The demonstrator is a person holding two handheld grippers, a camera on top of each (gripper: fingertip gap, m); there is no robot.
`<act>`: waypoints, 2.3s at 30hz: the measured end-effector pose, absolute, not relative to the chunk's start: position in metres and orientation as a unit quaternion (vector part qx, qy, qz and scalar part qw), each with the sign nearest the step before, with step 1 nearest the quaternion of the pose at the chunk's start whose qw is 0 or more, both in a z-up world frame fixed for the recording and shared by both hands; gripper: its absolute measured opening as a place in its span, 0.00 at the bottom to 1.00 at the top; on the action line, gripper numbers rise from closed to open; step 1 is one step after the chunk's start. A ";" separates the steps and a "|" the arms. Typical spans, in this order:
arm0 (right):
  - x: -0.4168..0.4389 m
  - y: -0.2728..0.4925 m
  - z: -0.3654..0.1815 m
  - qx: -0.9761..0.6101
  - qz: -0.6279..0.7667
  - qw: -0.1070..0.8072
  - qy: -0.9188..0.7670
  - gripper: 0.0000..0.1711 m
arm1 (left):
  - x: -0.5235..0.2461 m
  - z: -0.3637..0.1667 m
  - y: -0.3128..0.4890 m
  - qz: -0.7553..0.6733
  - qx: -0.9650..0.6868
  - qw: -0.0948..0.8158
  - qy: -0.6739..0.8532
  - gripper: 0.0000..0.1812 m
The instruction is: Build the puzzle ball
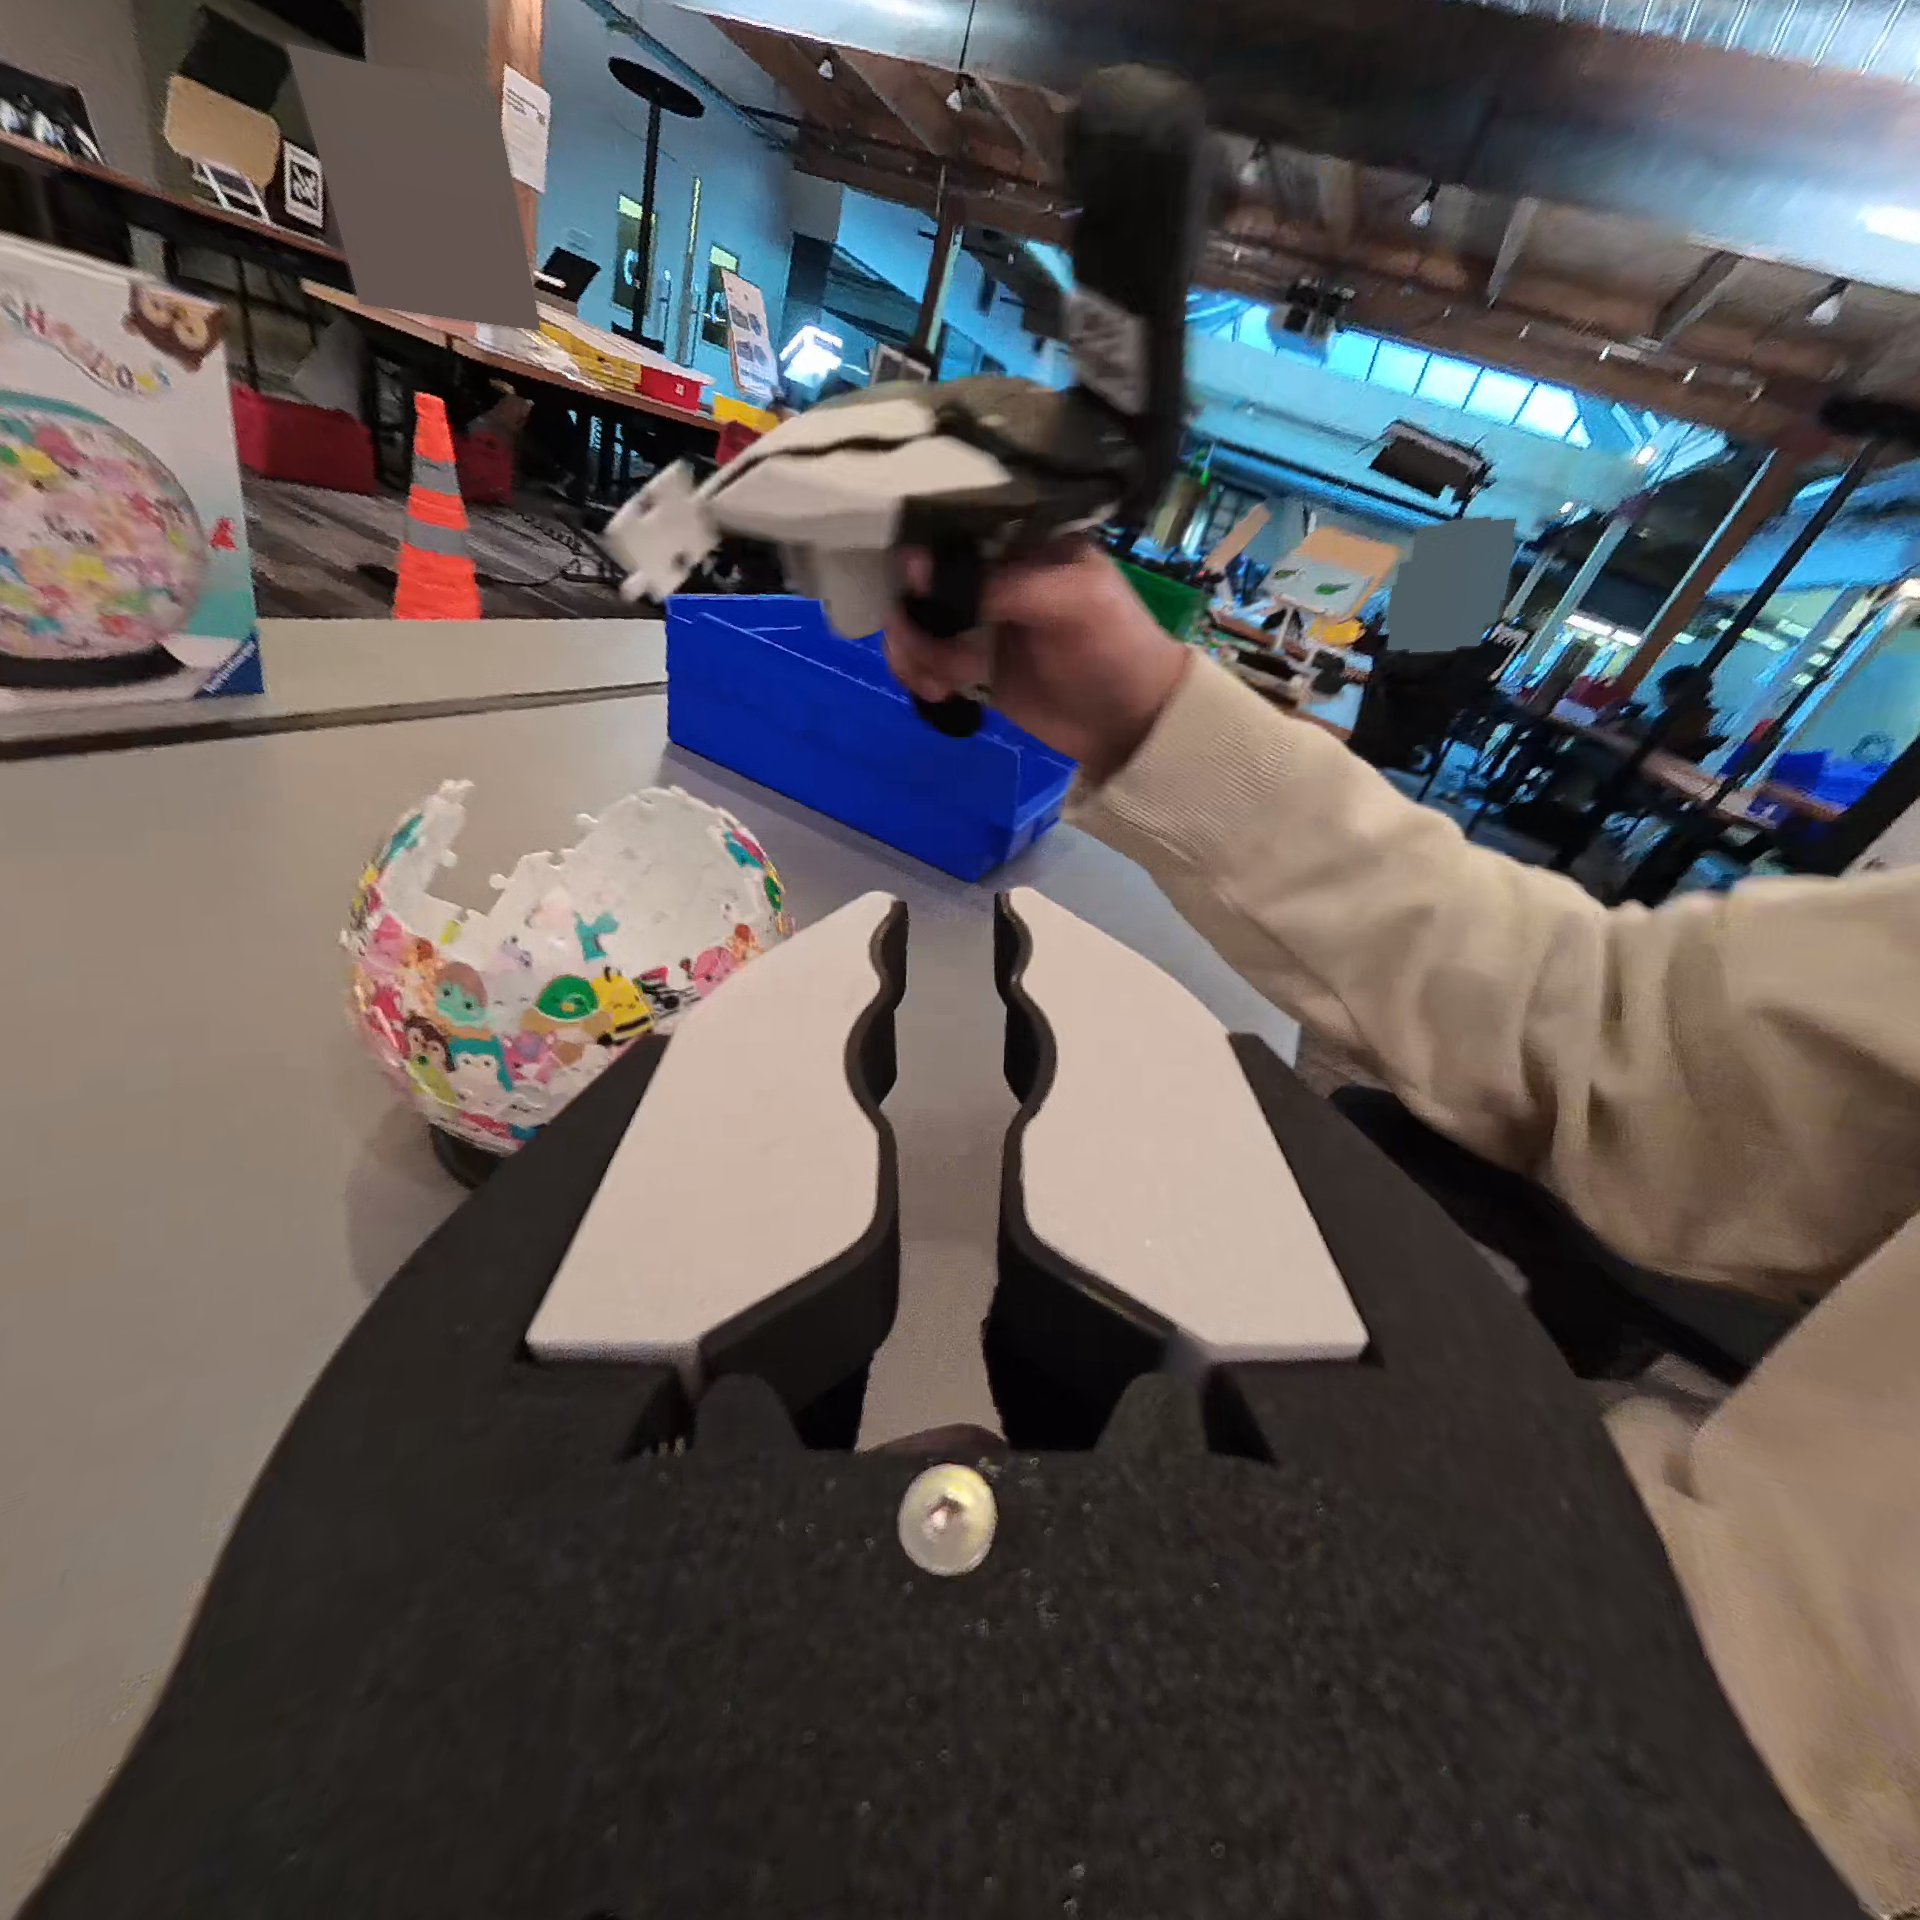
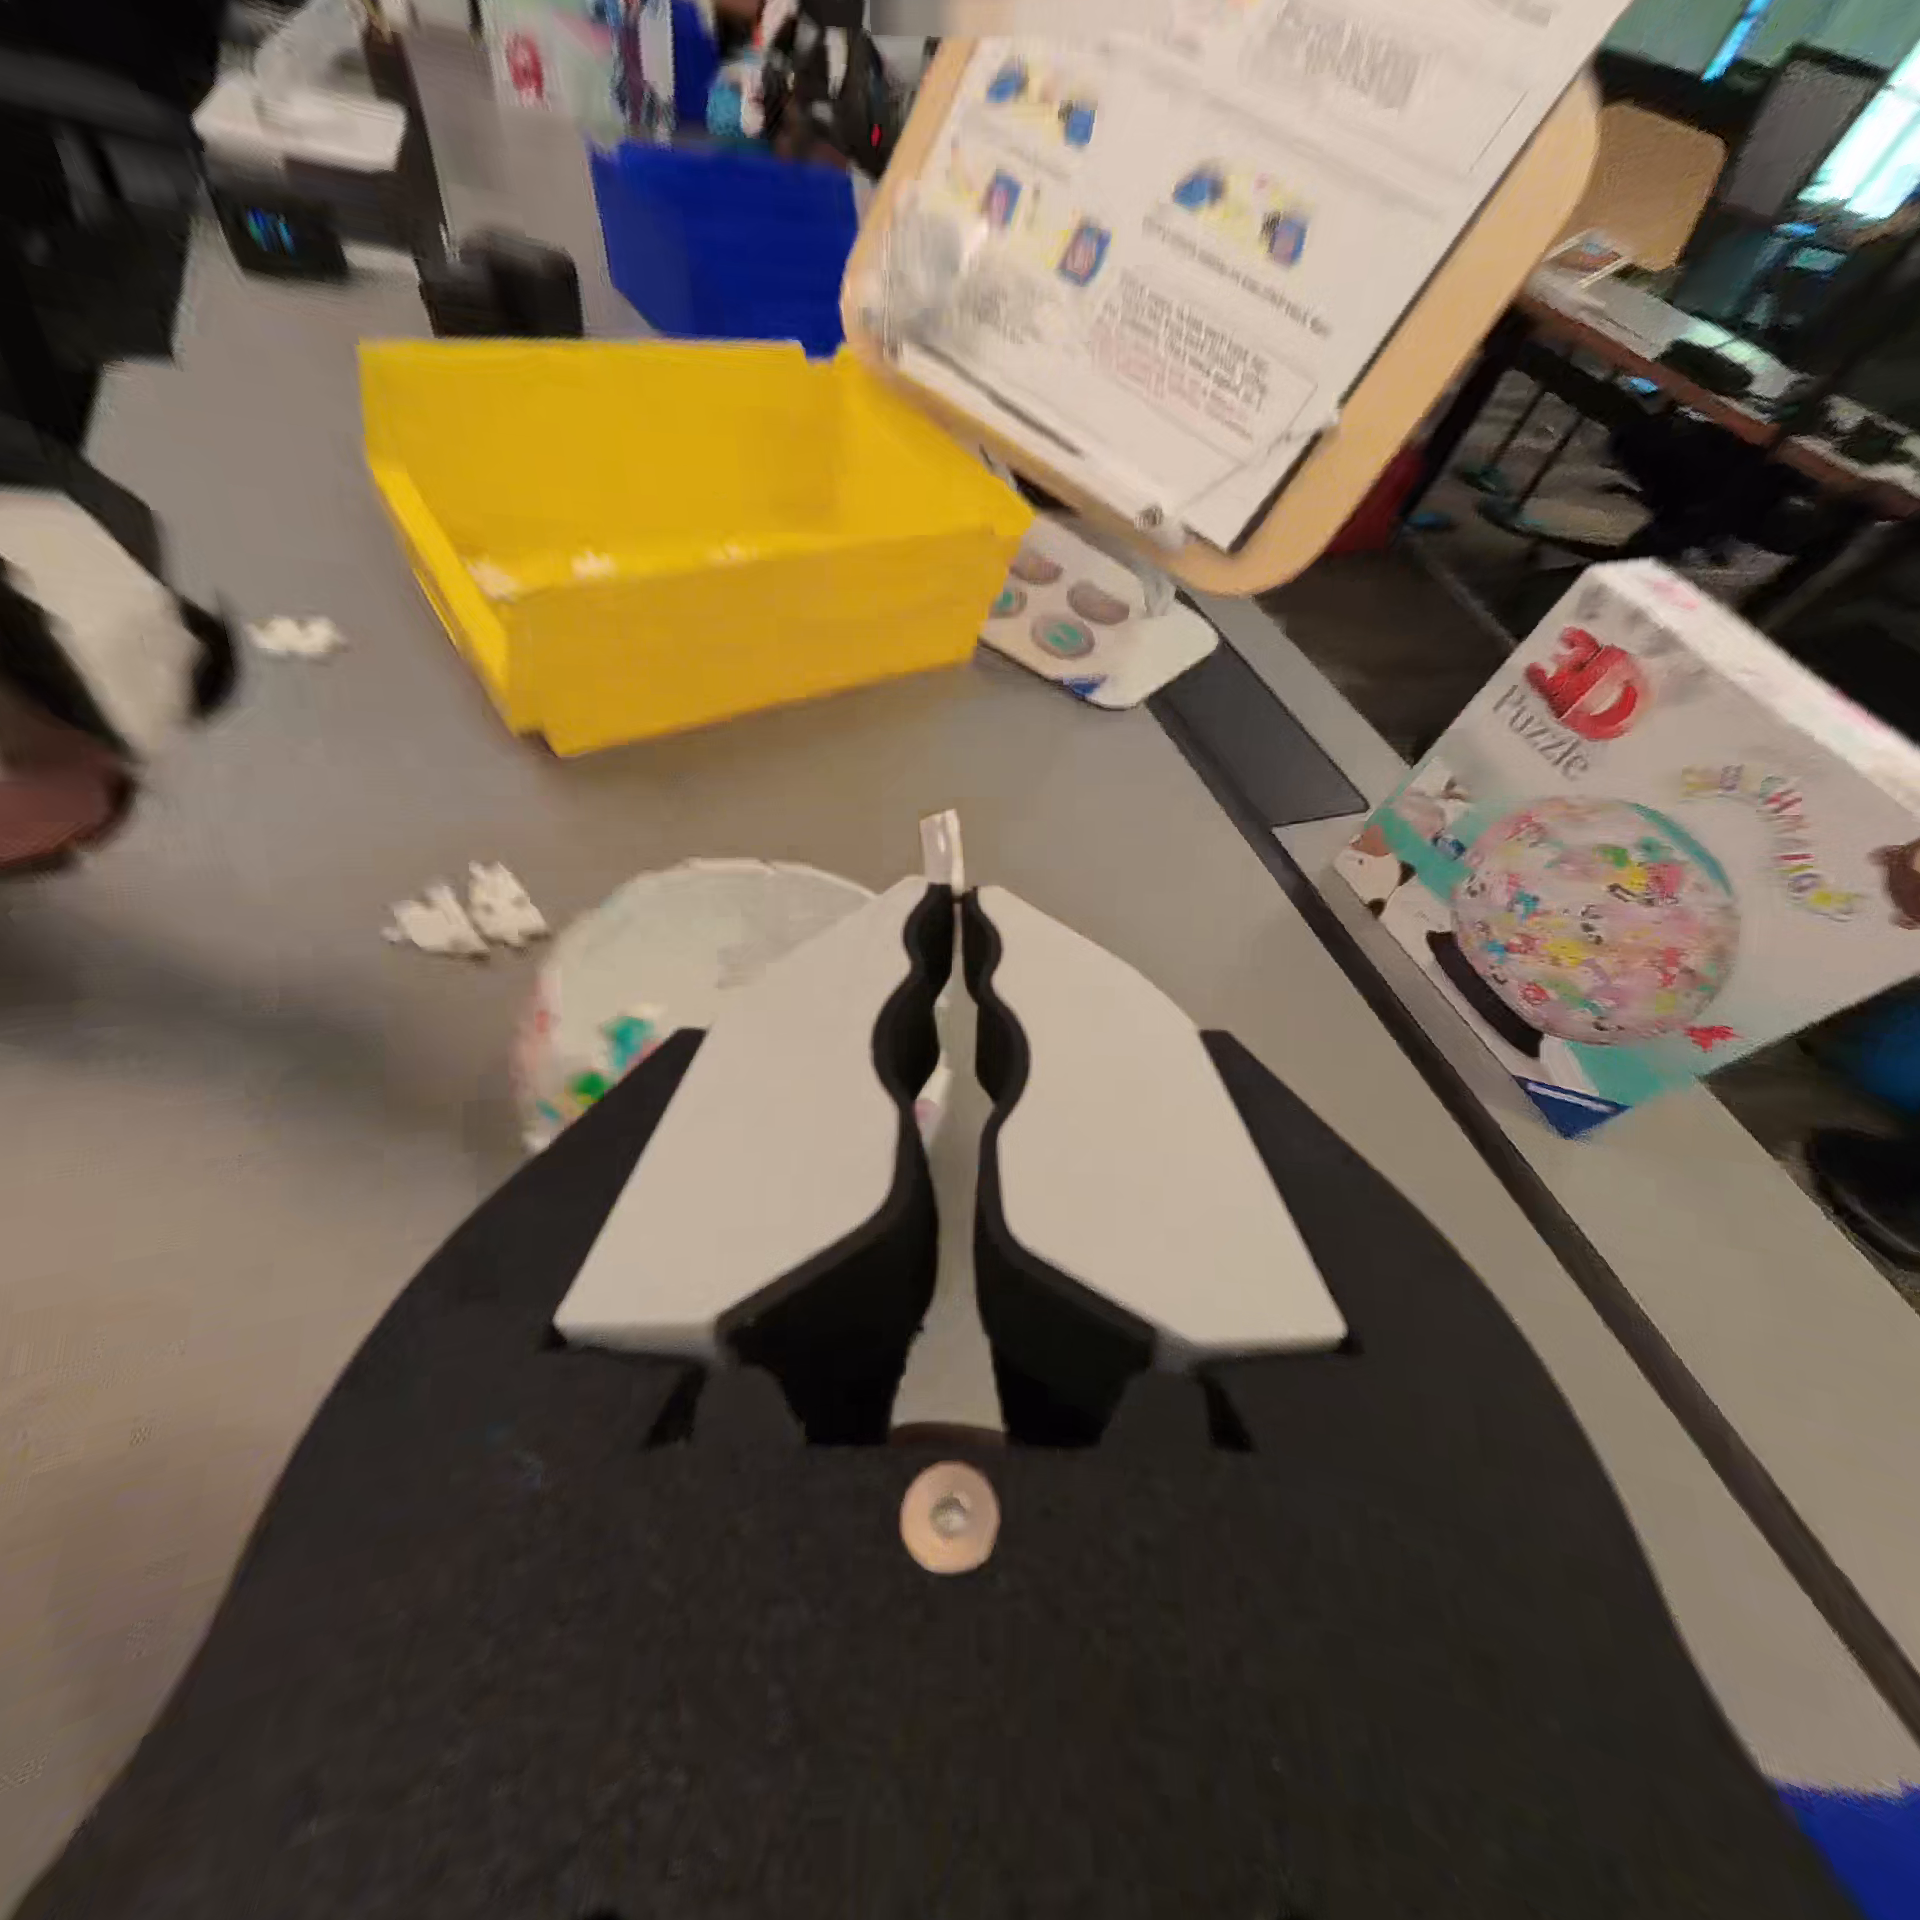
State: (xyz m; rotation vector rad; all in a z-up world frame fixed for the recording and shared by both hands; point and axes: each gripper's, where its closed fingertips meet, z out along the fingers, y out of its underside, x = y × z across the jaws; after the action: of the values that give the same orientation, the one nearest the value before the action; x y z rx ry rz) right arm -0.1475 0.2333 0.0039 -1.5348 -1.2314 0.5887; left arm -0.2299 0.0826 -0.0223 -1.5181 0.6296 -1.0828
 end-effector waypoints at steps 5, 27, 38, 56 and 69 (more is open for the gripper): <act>-0.160 0.275 -0.053 -0.642 0.322 0.444 -0.536 0.01 | -0.226 -0.036 0.084 -0.430 -0.659 0.545 0.290 0.08; -0.174 0.278 -0.097 -0.585 0.384 0.360 -0.617 0.01 | -0.234 -0.048 0.094 -0.391 -0.682 0.544 0.293 0.08; -0.173 0.270 -0.085 -0.577 0.335 0.332 -0.667 0.01 | -0.236 -0.051 0.100 -0.382 -0.695 0.539 0.284 0.08; -0.180 0.268 -0.059 -0.592 0.257 0.380 -0.663 0.01 | -0.254 -0.010 0.208 -0.231 -0.781 0.394 0.426 0.14; -0.195 0.199 0.021 -0.511 0.292 0.475 -0.654 0.01 | -0.195 0.000 0.202 -0.228 -0.684 0.443 0.533 0.01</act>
State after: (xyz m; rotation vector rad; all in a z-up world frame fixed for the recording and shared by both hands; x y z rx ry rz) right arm -0.1955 0.1988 0.0208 -1.2501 -1.5987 0.7129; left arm -0.1948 0.2023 0.0002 -1.6963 1.3219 -0.5649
